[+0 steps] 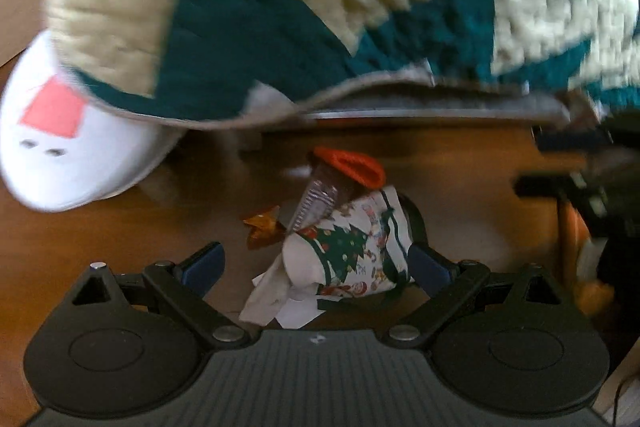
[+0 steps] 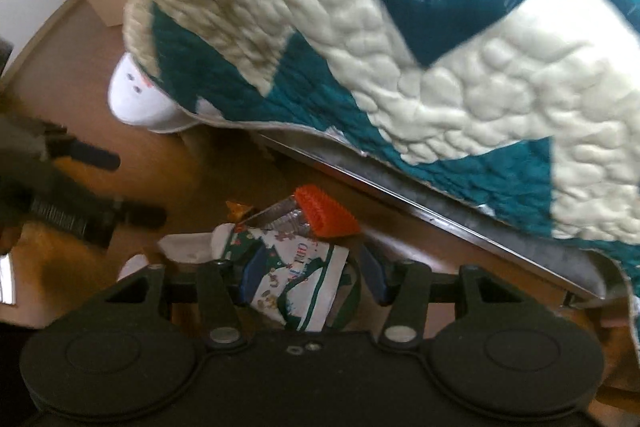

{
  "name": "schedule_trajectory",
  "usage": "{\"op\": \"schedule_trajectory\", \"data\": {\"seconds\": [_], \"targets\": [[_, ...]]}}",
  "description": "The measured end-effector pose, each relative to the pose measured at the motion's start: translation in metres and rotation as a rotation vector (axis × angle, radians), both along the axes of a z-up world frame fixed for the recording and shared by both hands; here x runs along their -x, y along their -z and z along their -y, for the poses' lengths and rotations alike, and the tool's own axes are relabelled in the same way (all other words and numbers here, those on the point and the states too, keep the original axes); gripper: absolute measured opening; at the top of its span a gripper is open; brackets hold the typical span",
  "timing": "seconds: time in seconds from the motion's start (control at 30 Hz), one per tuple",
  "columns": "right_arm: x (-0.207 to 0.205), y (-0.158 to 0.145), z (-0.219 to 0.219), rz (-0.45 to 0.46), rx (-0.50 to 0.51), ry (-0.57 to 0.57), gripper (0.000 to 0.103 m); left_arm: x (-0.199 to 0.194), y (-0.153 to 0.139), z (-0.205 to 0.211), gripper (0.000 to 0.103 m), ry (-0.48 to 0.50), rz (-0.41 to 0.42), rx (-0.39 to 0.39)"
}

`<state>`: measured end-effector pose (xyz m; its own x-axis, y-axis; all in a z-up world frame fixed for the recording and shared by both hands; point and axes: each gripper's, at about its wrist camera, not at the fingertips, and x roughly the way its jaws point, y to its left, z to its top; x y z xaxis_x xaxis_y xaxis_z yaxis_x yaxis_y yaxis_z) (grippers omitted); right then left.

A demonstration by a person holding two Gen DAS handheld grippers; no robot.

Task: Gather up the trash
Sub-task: 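Close left tool on the Christmas-print bag while right tool grasps the orange mesh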

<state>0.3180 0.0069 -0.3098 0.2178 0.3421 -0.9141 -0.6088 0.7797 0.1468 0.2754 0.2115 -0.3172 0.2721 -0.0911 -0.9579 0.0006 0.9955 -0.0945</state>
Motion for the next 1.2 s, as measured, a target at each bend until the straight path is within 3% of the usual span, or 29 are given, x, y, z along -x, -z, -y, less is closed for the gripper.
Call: {"op": "schedule_trajectory", "data": {"seconds": [0.5, 0.77, 0.87, 1.07, 1.13, 1.2], "targets": [[-0.027, 0.124, -0.054, -0.053, 0.063, -0.029, 0.052, 0.006, 0.126, 0.037, 0.098, 0.292, -0.008, -0.130], [-0.038, 0.164, -0.069, -0.035, 0.102, 0.004, 0.052, -0.001, 0.153, 0.053, 0.098, 0.393, 0.011, -0.182], [-0.041, 0.174, -0.074, -0.038, 0.105, 0.009, 0.052, -0.005, 0.160, 0.052, 0.098, 0.378, 0.003, -0.161], [-0.043, 0.184, -0.085, -0.044, 0.134, -0.030, 0.050, -0.006, 0.167, 0.055, 0.077, 0.390, -0.004, -0.164], [-0.043, 0.186, -0.088, -0.033, 0.134, -0.034, 0.049, -0.007, 0.167, 0.054, 0.059, 0.377, -0.004, -0.164], [-0.042, 0.186, -0.087, -0.025, 0.125, -0.029, 0.048, -0.007, 0.167, 0.053, 0.050, 0.363, -0.006, -0.160]]}}
